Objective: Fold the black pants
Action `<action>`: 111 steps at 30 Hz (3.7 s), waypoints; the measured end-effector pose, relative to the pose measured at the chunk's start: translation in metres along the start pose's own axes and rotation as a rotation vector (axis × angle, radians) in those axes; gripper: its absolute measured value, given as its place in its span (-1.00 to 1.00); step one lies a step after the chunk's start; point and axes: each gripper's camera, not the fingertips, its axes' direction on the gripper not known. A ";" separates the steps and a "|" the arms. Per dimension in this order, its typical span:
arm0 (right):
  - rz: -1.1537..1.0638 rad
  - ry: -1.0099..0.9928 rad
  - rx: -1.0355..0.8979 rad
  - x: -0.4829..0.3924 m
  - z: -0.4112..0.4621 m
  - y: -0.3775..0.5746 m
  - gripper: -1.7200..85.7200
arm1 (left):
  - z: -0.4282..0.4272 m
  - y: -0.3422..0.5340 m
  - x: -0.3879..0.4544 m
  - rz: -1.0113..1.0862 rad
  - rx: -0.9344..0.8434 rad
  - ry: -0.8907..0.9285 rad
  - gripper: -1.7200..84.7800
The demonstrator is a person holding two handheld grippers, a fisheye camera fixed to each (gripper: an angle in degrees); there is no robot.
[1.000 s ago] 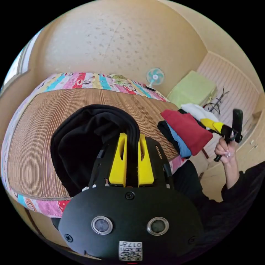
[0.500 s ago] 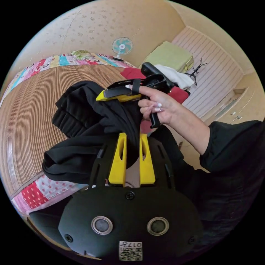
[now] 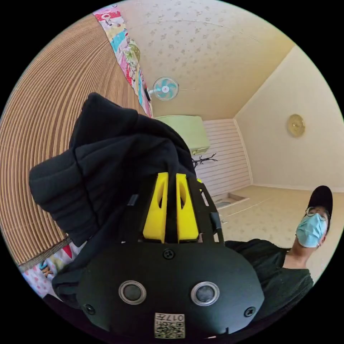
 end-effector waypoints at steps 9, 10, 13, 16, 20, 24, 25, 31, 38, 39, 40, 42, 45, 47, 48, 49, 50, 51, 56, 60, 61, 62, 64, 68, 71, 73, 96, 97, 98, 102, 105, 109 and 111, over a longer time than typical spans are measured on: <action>-0.406 -0.210 0.228 -0.171 -0.115 -0.031 -0.90 | -0.219 -0.029 0.170 0.366 0.443 -0.159 -0.93; -0.488 -0.103 0.204 -0.196 -0.116 -0.061 -0.90 | -0.226 -0.073 0.190 0.421 0.420 -0.279 -0.93; -0.561 0.223 0.181 -0.233 -0.094 -0.171 -0.89 | -0.214 -0.214 0.222 0.482 0.336 -0.521 -0.91; -0.520 0.420 0.257 -0.226 -0.068 -0.284 -0.87 | -0.204 -0.332 0.207 0.343 0.349 -0.570 -0.86; -0.268 0.474 0.485 -0.173 -0.071 -0.302 -0.78 | -0.204 -0.350 0.155 0.141 0.412 -0.717 -0.69; -0.289 0.672 0.239 -0.105 -0.041 -0.258 -0.75 | -0.165 -0.292 0.044 0.114 0.094 -0.841 -0.69; -0.271 0.734 0.108 -0.066 -0.026 -0.235 -0.74 | -0.151 -0.265 0.002 0.071 -0.028 -0.884 -0.68; -0.160 0.757 -0.411 0.118 0.054 -0.073 -0.63 | -0.143 -0.111 -0.116 -0.053 -0.103 -0.982 -0.67; -0.223 0.618 -0.625 0.193 0.150 0.036 -0.60 | -0.140 -0.063 -0.157 -0.135 -0.014 -0.732 -0.69; -0.214 0.630 -0.634 0.195 0.154 0.034 -0.67 | -0.141 -0.070 -0.151 -0.113 -0.016 -0.648 -0.76; -0.203 0.589 -0.658 0.192 0.160 0.028 -0.80 | -0.149 -0.078 -0.136 -0.057 0.015 -0.490 -0.84; -0.206 0.419 -0.604 0.168 0.153 0.016 -0.85 | -0.168 -0.088 -0.104 0.057 0.119 -0.144 -0.95; -0.114 0.132 -0.408 0.135 0.112 -0.004 -0.87 | -0.196 -0.088 -0.048 0.106 0.223 -0.223 -0.97; -0.029 0.016 -0.298 0.137 0.079 -0.003 -0.88 | -0.198 -0.077 -0.026 0.128 0.214 -0.490 -0.97; -0.011 0.025 -0.273 0.141 0.071 0.000 -0.88 | -0.194 -0.068 -0.025 0.101 0.190 -0.636 -0.96; 0.038 0.125 -0.223 0.152 0.055 0.009 -0.88 | -0.187 -0.059 -0.034 0.049 0.146 -0.738 -0.95; 0.085 0.306 -0.215 0.164 0.043 0.019 -0.87 | -0.182 -0.053 -0.041 0.022 0.118 -0.766 -0.91; 0.106 0.405 -0.240 0.170 0.040 0.023 -0.87 | -0.170 -0.043 -0.057 -0.037 0.051 -0.790 -0.82; 0.034 0.846 -0.396 0.171 0.031 0.057 -0.79 | -0.106 -0.001 -0.120 -0.225 -0.133 -0.764 -0.65; -0.100 0.984 -0.316 0.145 0.033 0.054 -0.74 | -0.042 0.013 -0.136 -0.199 -0.175 -0.822 -0.67; -0.107 0.995 -0.302 0.142 0.036 0.049 -0.73 | -0.025 0.014 -0.138 -0.189 -0.210 -0.875 -0.75; -0.109 0.980 -0.285 0.139 0.038 0.043 -0.72 | -0.018 0.014 -0.141 -0.190 -0.248 -0.896 -0.79; -0.106 0.937 -0.255 0.134 0.040 0.037 -0.72 | -0.013 0.015 -0.139 -0.151 -0.325 -0.892 -0.88; -0.077 0.955 -0.223 0.127 0.046 0.034 -0.73 | -0.064 0.040 -0.112 -0.142 -0.214 -0.906 -0.91; -0.076 0.937 -0.269 0.135 0.060 0.040 -0.69 | -0.092 0.074 -0.092 -0.149 -0.158 -1.040 -0.90; -0.071 0.912 -0.310 0.146 0.076 0.043 -0.66 | -0.108 0.098 -0.085 -0.193 -0.089 -1.125 -0.88; -0.007 0.692 -0.082 0.031 -0.111 0.118 -0.92 | -0.083 0.132 -0.067 -0.149 0.021 -0.940 -0.86; 0.043 0.801 -0.127 0.046 -0.110 0.134 -0.93 | -0.076 0.132 -0.070 -0.148 0.000 -0.909 -0.85; 0.088 0.889 -0.169 0.056 -0.108 0.147 -0.93 | -0.072 0.131 -0.071 -0.144 -0.013 -0.895 -0.85; 0.070 1.026 -0.178 0.050 -0.097 0.166 -0.92 | -0.032 0.122 -0.065 -0.050 -0.099 -0.833 -0.82; 0.024 1.039 -0.102 0.034 -0.093 0.163 -0.86 | 0.008 0.108 -0.058 0.056 -0.183 -0.760 -0.81; -0.077 1.105 0.064 0.000 -0.088 0.155 -0.70 | 0.068 0.091 -0.044 0.161 -0.313 -0.674 -0.78; -0.095 1.132 0.077 -0.006 -0.080 0.148 -0.66 | 0.084 0.093 -0.032 0.215 -0.321 -0.682 -0.78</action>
